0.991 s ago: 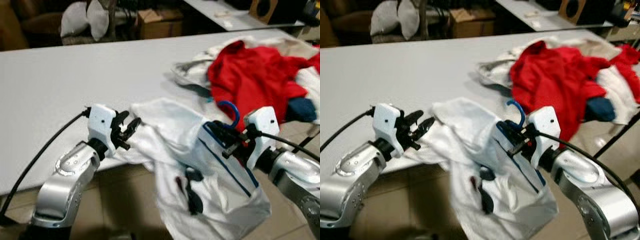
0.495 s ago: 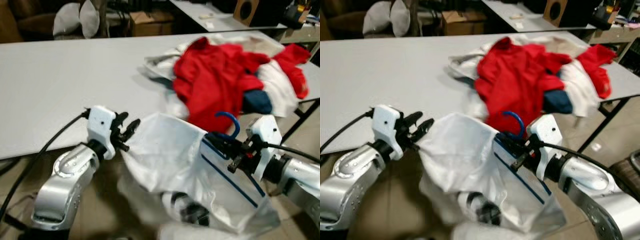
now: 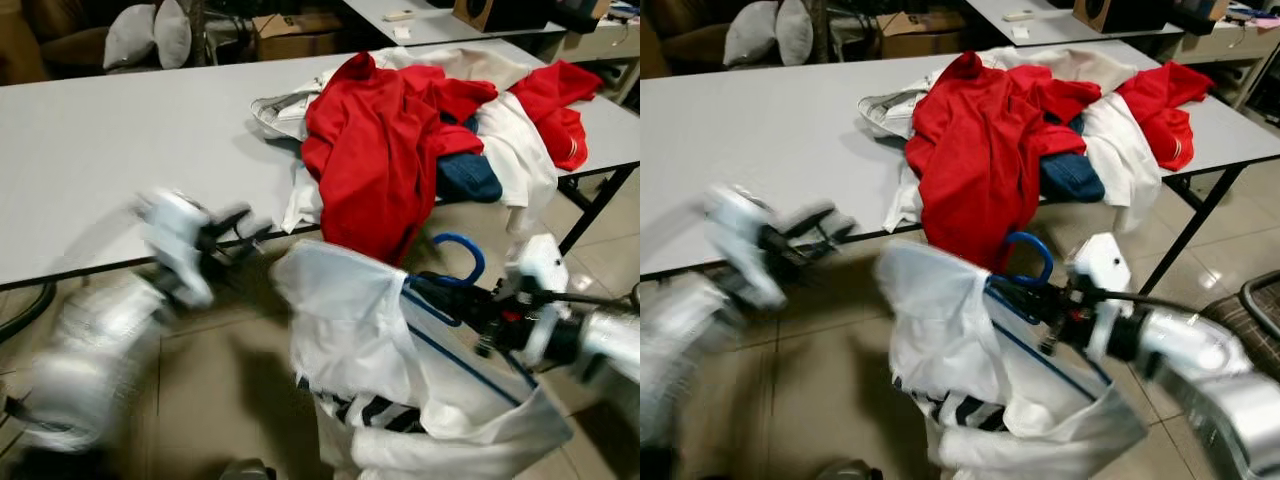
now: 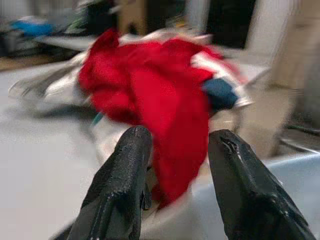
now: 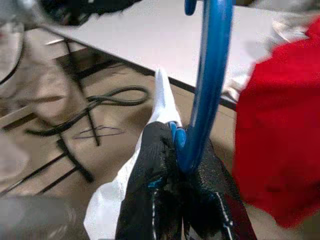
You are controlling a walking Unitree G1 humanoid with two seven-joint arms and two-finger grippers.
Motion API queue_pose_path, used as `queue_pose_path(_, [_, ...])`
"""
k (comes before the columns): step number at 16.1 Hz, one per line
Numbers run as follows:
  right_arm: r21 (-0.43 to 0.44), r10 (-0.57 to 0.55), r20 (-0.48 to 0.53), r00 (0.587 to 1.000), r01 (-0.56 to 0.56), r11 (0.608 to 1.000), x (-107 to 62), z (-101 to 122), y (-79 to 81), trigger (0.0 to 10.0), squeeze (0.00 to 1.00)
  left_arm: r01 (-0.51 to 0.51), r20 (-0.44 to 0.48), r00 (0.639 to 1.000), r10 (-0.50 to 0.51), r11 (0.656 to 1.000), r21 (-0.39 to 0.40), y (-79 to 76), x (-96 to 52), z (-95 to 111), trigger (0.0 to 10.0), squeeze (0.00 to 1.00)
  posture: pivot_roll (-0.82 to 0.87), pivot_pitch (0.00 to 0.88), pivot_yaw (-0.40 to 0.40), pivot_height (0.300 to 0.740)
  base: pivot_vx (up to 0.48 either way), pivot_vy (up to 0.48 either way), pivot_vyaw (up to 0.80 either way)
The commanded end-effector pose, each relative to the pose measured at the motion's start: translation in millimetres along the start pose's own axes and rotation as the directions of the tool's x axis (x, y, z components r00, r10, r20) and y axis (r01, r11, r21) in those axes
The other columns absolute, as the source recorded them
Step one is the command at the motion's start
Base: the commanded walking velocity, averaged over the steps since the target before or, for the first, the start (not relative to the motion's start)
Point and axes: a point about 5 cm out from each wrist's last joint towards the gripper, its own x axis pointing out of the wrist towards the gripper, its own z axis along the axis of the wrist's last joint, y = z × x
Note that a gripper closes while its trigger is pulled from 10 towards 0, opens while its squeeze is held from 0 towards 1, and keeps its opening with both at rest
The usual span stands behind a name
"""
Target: Hang hanger
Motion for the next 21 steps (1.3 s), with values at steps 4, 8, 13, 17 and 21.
queue_pose_path(4, [-0.109, 0.130, 0.021, 0.991, -0.127, 0.986, -14.2, 19.8, -26.6, 10.0, 0.00, 0.238, -0.103, 0.967, -0.234, 0.971, 0.031, -8.7, -2.2, 7.6, 10.0, 0.00, -0.07, 0.000, 0.011, 0.740, 0.000, 0.000, 0.00])
queue_pose_path(8, [-0.242, 0.111, 0.030, 0.993, -0.100, 0.965, -22.1, 40.0, -60.4, 10.0, 0.00, 0.362, -0.074, 0.930, -0.360, 0.932, 0.024, -25.5, 0.7, 22.4, 10.0, 1.00, -0.08, 0.000, 0.009, 0.740, 0.000, 0.000, 0.00])
queue_pose_path(13, [-0.161, -0.013, 0.187, 0.982, 0.044, 0.986, -8.9, 56.8, -76.7, 10.0, 0.00, 0.348, -0.161, 0.932, -0.324, 0.925, 0.150, -45.1, 31.6, -5.4, 10.0, 1.00, -0.08, 0.000, 0.008, 0.740, 0.000, 0.000, 0.00])
queue_pose_path(17, [-0.093, 0.003, 0.196, 0.981, 0.015, 0.996, 14.1, 55.4, -67.8, 10.0, 0.00, 0.269, -0.079, 0.963, -0.258, 0.943, 0.194, -57.0, 66.3, -10.2, 10.0, 0.00, -0.09, 0.000, 0.012, 0.740, 0.000, 0.000, 0.00])
queue_pose_path(21, [-0.055, -0.017, 0.217, 0.976, 0.029, 0.998, 30.3, 57.8, -66.1, 10.0, 0.00, 0.301, -0.045, 0.953, -0.299, 0.926, 0.225, -72.9, 85.3, -14.8, 10.0, 0.00, -0.09, 0.000, 0.005, 0.740, 0.000, 0.000, 0.00])
